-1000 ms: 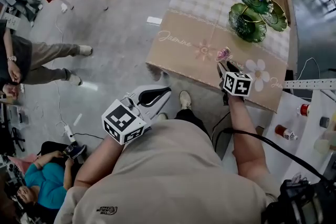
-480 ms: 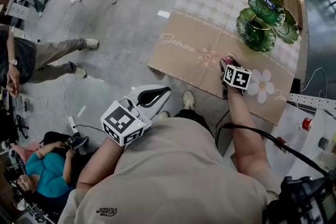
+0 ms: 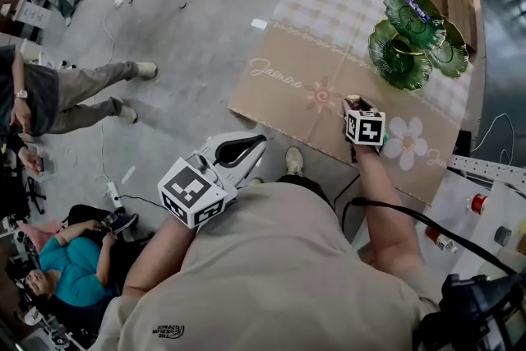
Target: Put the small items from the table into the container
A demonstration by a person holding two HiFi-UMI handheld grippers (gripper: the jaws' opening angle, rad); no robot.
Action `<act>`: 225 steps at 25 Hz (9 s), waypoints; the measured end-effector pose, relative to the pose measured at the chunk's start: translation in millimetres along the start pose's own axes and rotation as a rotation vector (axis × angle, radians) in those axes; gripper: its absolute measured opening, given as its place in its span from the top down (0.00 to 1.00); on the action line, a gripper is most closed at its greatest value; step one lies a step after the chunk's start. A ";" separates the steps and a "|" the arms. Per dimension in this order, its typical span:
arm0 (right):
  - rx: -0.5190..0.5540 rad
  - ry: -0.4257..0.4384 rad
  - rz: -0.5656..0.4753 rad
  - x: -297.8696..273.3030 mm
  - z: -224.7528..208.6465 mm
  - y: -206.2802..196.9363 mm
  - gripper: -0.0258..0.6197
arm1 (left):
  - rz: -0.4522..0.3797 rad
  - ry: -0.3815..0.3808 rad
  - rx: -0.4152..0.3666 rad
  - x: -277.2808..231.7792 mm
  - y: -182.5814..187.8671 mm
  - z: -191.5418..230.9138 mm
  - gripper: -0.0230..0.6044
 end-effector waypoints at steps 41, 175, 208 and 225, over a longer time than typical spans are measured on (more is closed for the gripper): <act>0.576 0.097 -0.190 108.7 -85.4 292.1 0.68 | -0.085 -0.017 -0.009 -34.7 12.5 -16.9 0.95; 0.382 0.172 0.036 79.3 -71.1 -62.2 0.70 | -0.003 -0.165 0.003 -48.5 -1.9 -33.6 0.95; 0.622 0.270 -0.262 141.9 -81.2 264.3 0.71 | -0.082 -0.099 0.021 -58.8 20.9 -8.1 0.95; 0.635 0.248 -0.168 100.5 -92.3 270.0 0.68 | -0.083 -0.037 0.048 -36.3 14.3 2.1 0.95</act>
Point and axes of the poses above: the fingertips, and each gripper's own axes: x backward along the fingers, z to its left, y out of its top, the point moved 6 cm from there along x, backward along the fingers, and after that the axes turned 10 degrees about -z, right-handed, at the moved point
